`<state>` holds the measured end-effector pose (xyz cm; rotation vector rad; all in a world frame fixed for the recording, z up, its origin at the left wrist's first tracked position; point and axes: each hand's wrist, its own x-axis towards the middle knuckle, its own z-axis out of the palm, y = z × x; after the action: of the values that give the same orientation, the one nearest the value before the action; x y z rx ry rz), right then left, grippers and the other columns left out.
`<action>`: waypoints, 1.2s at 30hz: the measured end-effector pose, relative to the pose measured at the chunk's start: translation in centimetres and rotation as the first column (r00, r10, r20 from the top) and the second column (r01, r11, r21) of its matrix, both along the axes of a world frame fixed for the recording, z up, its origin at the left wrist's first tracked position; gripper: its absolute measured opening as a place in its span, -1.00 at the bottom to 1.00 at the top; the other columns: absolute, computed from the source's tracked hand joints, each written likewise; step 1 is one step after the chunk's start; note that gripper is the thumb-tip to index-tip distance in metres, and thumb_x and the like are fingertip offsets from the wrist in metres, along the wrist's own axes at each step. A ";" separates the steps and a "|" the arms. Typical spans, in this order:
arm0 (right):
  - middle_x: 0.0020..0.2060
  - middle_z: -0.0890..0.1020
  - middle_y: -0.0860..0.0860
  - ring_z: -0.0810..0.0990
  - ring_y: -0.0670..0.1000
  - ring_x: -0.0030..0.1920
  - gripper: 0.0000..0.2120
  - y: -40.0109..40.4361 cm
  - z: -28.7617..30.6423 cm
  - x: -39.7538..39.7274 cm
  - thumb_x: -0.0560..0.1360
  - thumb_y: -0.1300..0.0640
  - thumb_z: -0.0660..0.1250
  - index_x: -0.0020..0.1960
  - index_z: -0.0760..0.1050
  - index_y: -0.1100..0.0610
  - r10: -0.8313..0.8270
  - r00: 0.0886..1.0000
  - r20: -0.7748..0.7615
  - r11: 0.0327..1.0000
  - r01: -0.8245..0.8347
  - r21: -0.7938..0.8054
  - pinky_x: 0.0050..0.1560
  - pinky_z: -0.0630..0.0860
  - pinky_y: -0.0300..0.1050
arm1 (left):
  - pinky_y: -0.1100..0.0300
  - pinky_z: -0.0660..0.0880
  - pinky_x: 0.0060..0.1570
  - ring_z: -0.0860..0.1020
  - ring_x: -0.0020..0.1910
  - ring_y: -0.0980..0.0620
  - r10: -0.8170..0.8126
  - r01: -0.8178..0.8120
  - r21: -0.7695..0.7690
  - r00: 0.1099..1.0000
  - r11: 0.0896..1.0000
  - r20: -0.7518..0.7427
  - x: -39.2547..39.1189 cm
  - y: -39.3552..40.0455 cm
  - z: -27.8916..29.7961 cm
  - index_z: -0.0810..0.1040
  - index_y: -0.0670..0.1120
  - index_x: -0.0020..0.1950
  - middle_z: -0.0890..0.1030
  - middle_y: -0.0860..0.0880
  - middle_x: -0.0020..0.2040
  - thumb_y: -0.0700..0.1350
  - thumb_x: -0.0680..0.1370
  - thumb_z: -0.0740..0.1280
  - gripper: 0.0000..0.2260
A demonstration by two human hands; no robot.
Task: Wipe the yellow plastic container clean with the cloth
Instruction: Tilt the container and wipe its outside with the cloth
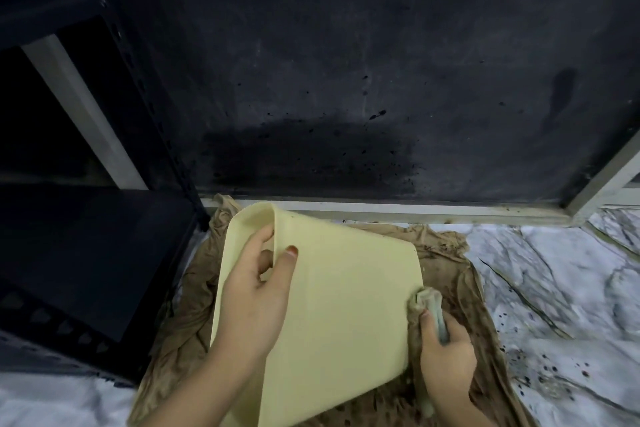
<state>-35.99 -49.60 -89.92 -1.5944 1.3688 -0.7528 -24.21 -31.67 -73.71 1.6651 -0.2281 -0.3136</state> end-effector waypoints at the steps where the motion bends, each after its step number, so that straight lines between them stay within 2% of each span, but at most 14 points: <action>1: -0.02 0.56 0.22 0.52 0.24 0.03 -0.71 0.5 0.0 -0.3 0.46 0.12 0.35 0.14 0.54 0.24 -0.003 1.000 -0.005 1.000 0.003 -0.002 0.03 0.37 -0.01 | 0.32 0.51 -0.32 0.61 -0.33 0.16 0.027 -0.028 0.006 0.999 1.000 0.031 0.0 0.0 0.0 0.58 0.12 0.03 0.69 0.07 -0.25 -0.13 0.55 0.26 -0.82; 4: -0.11 0.55 0.16 0.54 0.16 0.01 -0.63 2.7 0.7 -0.6 0.38 0.06 0.43 0.09 0.57 0.28 0.054 0.997 0.060 0.993 -0.047 -0.105 -0.04 0.34 -0.23 | 0.40 0.48 -0.36 0.61 -0.35 0.23 0.078 -0.077 -0.013 0.995 0.997 0.056 -0.2 0.1 -0.1 0.62 0.10 -0.04 0.69 0.19 -0.28 -0.14 0.55 0.26 -0.82; 6: -0.21 0.54 0.09 0.53 -0.08 -0.13 -0.47 4.4 1.6 -0.3 0.27 -0.10 0.35 0.01 0.59 0.32 0.138 0.981 0.138 0.971 -0.107 -0.213 -0.15 0.33 -0.49 | 0.43 0.46 -0.42 0.60 -0.40 0.26 0.096 -0.095 -0.042 0.995 0.995 0.018 -0.3 0.1 -0.3 0.65 0.04 0.01 0.69 0.19 -0.31 -0.15 0.55 0.27 -0.82; 8: -0.25 0.53 -0.02 0.51 -0.28 -0.17 -0.42 5.8 2.6 0.3 0.25 -0.14 0.29 -0.01 0.60 0.34 0.231 0.948 0.219 0.957 -0.180 -0.230 -0.16 0.32 -0.59 | 0.42 0.48 -0.40 0.61 -0.39 0.25 0.092 -0.092 -0.076 0.996 0.993 -0.010 -0.4 0.1 0.0 0.65 -0.01 0.05 0.71 0.16 -0.29 -0.15 0.55 0.28 -0.82; 12: -0.20 0.55 -0.11 0.51 -0.35 -0.13 -0.53 7.1 5.6 2.2 0.31 -0.06 0.31 0.03 0.59 0.29 0.412 0.861 0.298 0.884 -0.297 -0.362 -0.14 0.35 -0.59 | 0.23 0.54 -0.33 0.60 -0.34 0.09 0.057 -0.054 -0.086 0.998 0.995 0.035 -0.6 -0.3 0.7 0.64 0.03 0.09 0.72 -0.01 -0.25 -0.12 0.53 0.29 -0.80; 15: -0.15 0.54 -0.09 0.52 -0.27 -0.11 -0.64 7.3 8.4 4.2 0.36 -0.01 0.35 0.09 0.57 0.16 0.477 0.822 0.311 0.853 -0.348 -0.389 -0.15 0.37 -0.54 | -0.14 0.58 -0.20 0.52 -0.30 -0.09 0.036 -0.034 -0.054 0.998 0.998 0.044 -0.6 -0.8 0.4 0.64 0.05 0.11 0.69 -0.22 -0.21 -0.09 0.52 0.31 -0.80; 17: -0.18 0.53 -0.08 0.51 -0.25 -0.13 -0.74 7.1 10.1 5.5 0.39 0.07 0.37 0.08 0.55 0.04 0.515 0.804 0.299 0.832 -0.384 -0.400 -0.17 0.38 -0.51 | -0.12 0.59 -0.16 0.54 -0.30 -0.09 0.035 -0.033 -0.050 0.999 0.998 0.034 -0.6 -0.9 0.0 0.64 0.06 0.10 0.70 -0.17 -0.22 -0.09 0.52 0.31 -0.80; 19: -0.20 0.52 -0.05 0.50 -0.24 -0.15 -0.78 6.6 11.5 6.4 0.43 0.14 0.39 0.04 0.52 -0.08 0.536 0.792 0.291 0.821 -0.411 -0.396 -0.19 0.39 -0.49 | 0.03 0.54 -0.28 0.48 -0.37 -0.07 0.037 -0.035 -0.052 0.999 0.998 0.036 -0.5 -0.9 -0.4 0.64 0.07 0.10 0.69 -0.14 -0.31 -0.08 0.52 0.31 -0.80; 22: -0.21 0.53 -0.01 0.50 -0.19 -0.17 -0.85 5.3 12.5 7.3 0.46 0.15 0.35 -0.01 0.56 -0.05 0.508 0.813 0.284 0.848 -0.416 -0.328 -0.24 0.37 -0.49 | 0.13 0.36 -0.35 0.35 -0.39 -0.06 0.041 -0.040 -0.070 0.999 0.997 0.022 -0.3 -0.8 -0.7 0.62 0.07 0.14 0.52 -0.19 -0.39 -0.07 0.52 0.31 -0.77; 25: -0.24 0.54 0.02 0.48 -0.10 -0.26 -0.94 3.3 11.9 8.1 0.48 0.08 0.31 -0.16 0.51 -0.05 0.465 0.857 0.223 0.874 -0.404 -0.270 -0.31 0.36 -0.44 | 0.15 0.41 -0.30 0.43 -0.33 -0.05 0.052 -0.051 -0.077 0.999 0.996 0.014 -0.2 -0.6 -0.8 0.61 0.07 0.16 0.60 -0.25 -0.32 -0.07 0.53 0.30 -0.77; 30: -0.41 0.53 0.01 0.46 -0.02 -0.39 -0.85 -0.7 9.1 7.7 0.50 0.06 0.29 -0.21 0.52 0.09 0.324 0.934 0.153 0.942 -0.305 -0.138 -0.42 0.32 -0.24 | 0.35 0.50 -0.39 0.54 -0.34 0.00 0.093 -0.089 -0.113 0.995 0.990 0.031 -0.5 -0.3 -0.9 0.64 0.02 0.10 0.72 0.06 -0.28 -0.14 0.54 0.29 -0.80; 32: -0.44 0.52 -0.01 0.45 -0.02 -0.41 -0.87 -1.6 7.7 6.8 0.51 0.08 0.29 -0.18 0.52 0.11 0.249 0.956 0.155 0.966 -0.235 -0.103 -0.44 0.33 -0.27 | 0.36 0.53 -0.37 0.59 -0.31 0.04 0.089 -0.086 -0.120 0.996 0.989 0.018 -0.6 -0.4 -0.9 0.64 0.02 0.10 0.72 0.11 -0.26 -0.15 0.55 0.28 -0.80; 34: -0.44 0.51 0.02 0.46 0.04 -0.39 -0.87 -1.9 5.9 5.6 0.51 0.08 0.28 -0.16 0.51 0.12 0.177 0.975 0.135 0.984 -0.173 -0.042 -0.42 0.32 -0.20 | 0.38 0.52 -0.37 0.62 -0.33 0.13 0.085 -0.084 -0.122 0.996 0.989 0.009 -0.5 -0.4 -0.8 0.65 0.02 0.09 0.72 0.14 -0.25 -0.15 0.55 0.28 -0.80; 36: -0.35 0.56 0.11 0.51 0.12 -0.30 -0.79 -1.4 4.0 4.6 0.51 0.05 0.28 -0.09 0.54 0.21 0.114 0.988 0.102 0.993 -0.117 0.025 -0.33 0.39 -0.11 | 0.37 0.53 -0.35 0.63 -0.33 0.11 0.084 -0.084 -0.109 0.996 0.991 0.002 -0.5 -0.4 -0.7 0.65 0.03 0.09 0.73 0.12 -0.23 -0.15 0.55 0.27 -0.79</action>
<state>-31.35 -50.99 -85.91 -1.5758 1.2003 -0.7282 -24.67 -32.11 -74.46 1.5633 -0.1763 -0.2286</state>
